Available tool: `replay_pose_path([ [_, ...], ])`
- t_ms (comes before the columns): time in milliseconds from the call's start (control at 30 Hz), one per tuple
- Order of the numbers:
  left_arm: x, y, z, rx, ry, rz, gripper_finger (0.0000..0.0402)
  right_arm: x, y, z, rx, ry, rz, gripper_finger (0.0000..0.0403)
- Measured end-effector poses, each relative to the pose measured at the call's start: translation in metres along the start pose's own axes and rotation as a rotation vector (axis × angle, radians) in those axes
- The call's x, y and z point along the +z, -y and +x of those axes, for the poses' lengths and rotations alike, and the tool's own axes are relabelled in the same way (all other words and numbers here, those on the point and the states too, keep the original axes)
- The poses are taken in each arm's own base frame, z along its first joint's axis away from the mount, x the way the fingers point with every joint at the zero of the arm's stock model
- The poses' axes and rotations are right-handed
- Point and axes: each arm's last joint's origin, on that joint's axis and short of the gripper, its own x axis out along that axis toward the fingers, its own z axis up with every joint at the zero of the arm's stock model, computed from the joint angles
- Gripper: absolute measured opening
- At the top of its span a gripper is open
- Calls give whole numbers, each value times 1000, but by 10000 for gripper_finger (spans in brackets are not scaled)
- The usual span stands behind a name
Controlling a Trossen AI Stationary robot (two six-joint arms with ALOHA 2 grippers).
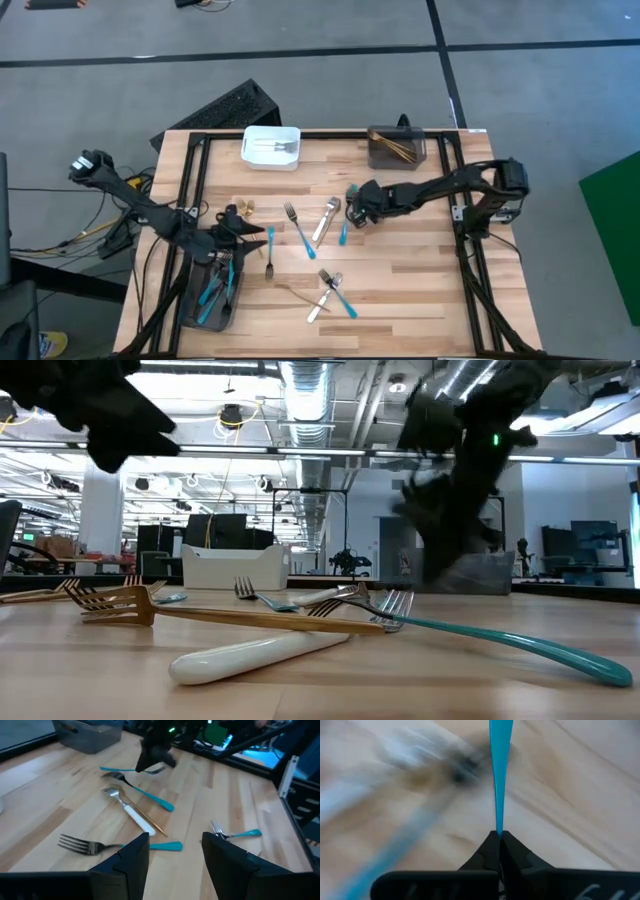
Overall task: Sort silverware by color (type)
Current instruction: Put the blue fork into the bottom black bin
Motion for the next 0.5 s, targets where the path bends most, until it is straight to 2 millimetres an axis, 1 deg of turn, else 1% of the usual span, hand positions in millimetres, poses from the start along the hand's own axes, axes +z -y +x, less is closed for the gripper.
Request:
replay_pose_path([
  [167, -6, -3, 21, 0, 10, 19, 169, 10, -28, -33, 238, 225, -98, 14],
  [300, -4, -6, 39, -28, 24, 38, 169, 13, -47, -54, 400, 375, -194, 13],
  [400, 1, -9, 51, -41, 64, 77, 169, 15, -58, -64, 513, 453, -275, 13],
  [500, 6, -13, 61, -49, 112, 105, 169, 15, -68, -68, 625, 506, -329, 12],
])
